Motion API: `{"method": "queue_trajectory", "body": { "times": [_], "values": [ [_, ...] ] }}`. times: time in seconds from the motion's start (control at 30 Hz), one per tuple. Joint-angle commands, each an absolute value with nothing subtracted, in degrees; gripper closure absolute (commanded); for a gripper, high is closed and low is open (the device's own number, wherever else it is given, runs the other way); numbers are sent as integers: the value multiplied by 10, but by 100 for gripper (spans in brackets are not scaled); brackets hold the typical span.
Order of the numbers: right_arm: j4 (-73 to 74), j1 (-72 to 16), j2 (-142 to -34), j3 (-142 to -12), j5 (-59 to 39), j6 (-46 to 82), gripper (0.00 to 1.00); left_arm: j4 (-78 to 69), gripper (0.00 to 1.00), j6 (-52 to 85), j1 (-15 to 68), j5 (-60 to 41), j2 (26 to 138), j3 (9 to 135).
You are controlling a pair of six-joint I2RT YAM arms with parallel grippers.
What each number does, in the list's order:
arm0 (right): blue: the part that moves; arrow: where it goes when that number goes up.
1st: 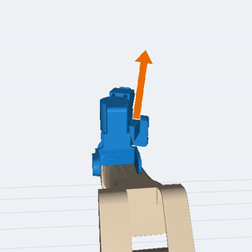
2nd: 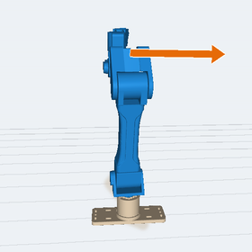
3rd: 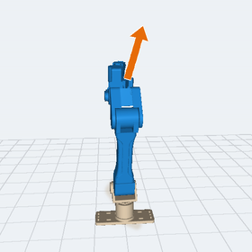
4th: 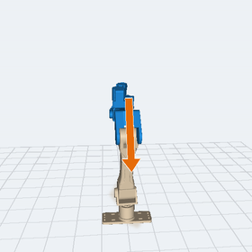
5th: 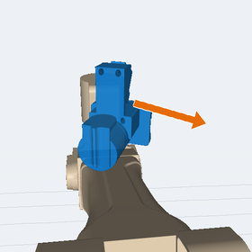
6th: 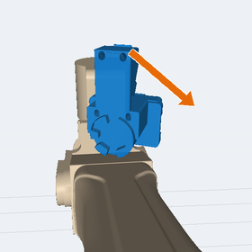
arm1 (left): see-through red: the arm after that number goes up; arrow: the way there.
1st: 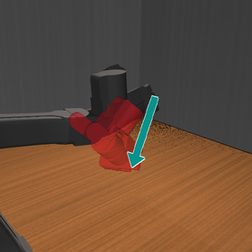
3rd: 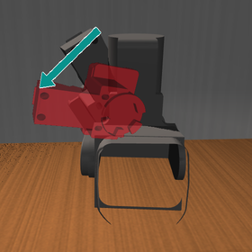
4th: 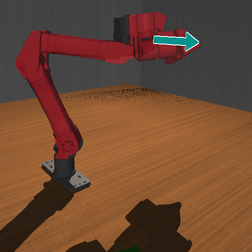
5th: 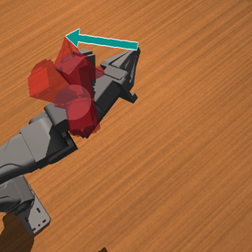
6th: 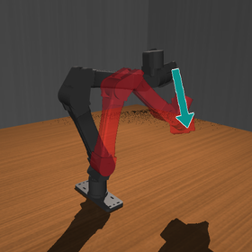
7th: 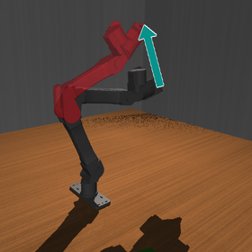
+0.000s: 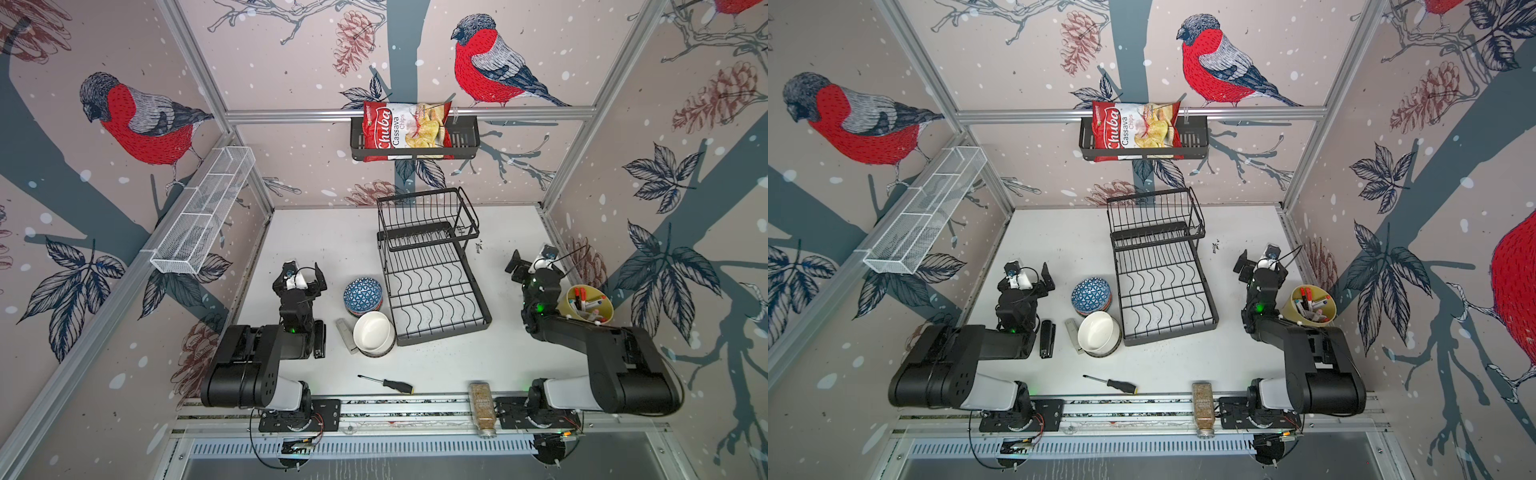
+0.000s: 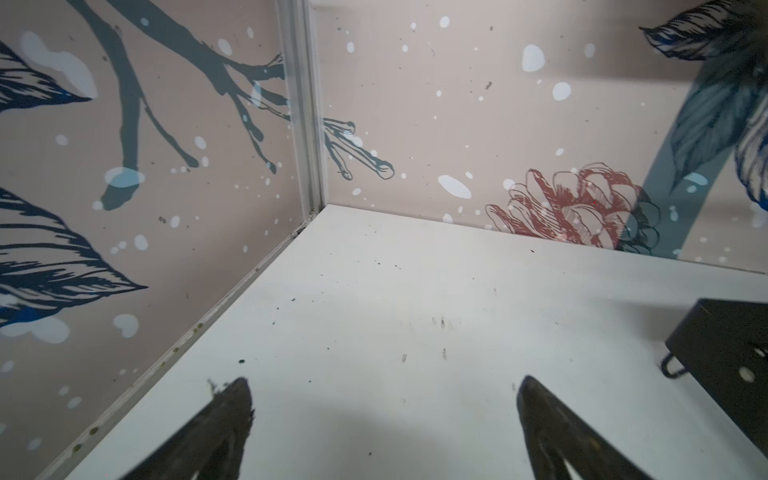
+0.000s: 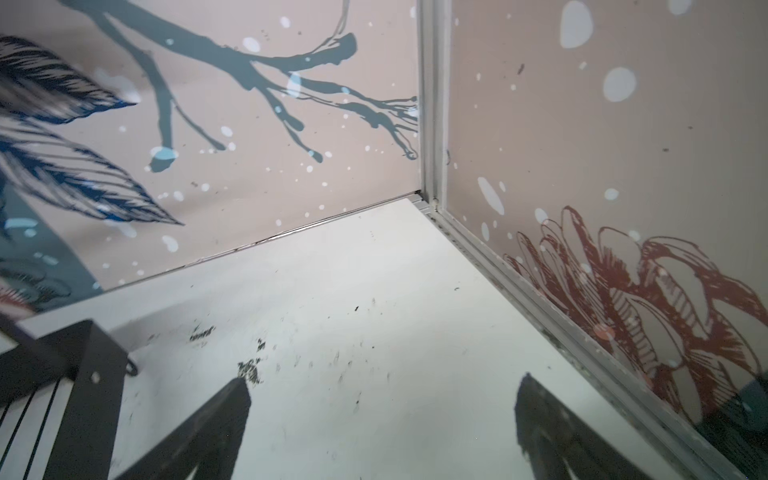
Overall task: Load the bowls into the dish rack
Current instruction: 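Move the left gripper to the white bowls while the right nears the rack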
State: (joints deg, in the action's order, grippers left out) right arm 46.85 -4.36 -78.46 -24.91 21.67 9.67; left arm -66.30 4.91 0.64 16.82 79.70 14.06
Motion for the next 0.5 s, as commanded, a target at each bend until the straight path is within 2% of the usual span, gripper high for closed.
{"method": "queue_trajectory", "body": {
  "times": [0.0,0.13,0.27,0.4,0.47],
  "values": [
    [311,-68,-769,-276,329,153,1,-492,2,96,6,236,766,185],
    [212,-83,-744,-308,331,198,1,-416,2,102,7,246,737,211],
    [81,-82,-738,-356,344,288,1,-323,2,126,8,210,682,235],
    [-32,-49,-764,-410,223,330,1,-209,2,204,22,166,623,249],
    [-73,-50,-775,-429,201,340,0,-154,2,246,35,159,593,251]
  ]
}}
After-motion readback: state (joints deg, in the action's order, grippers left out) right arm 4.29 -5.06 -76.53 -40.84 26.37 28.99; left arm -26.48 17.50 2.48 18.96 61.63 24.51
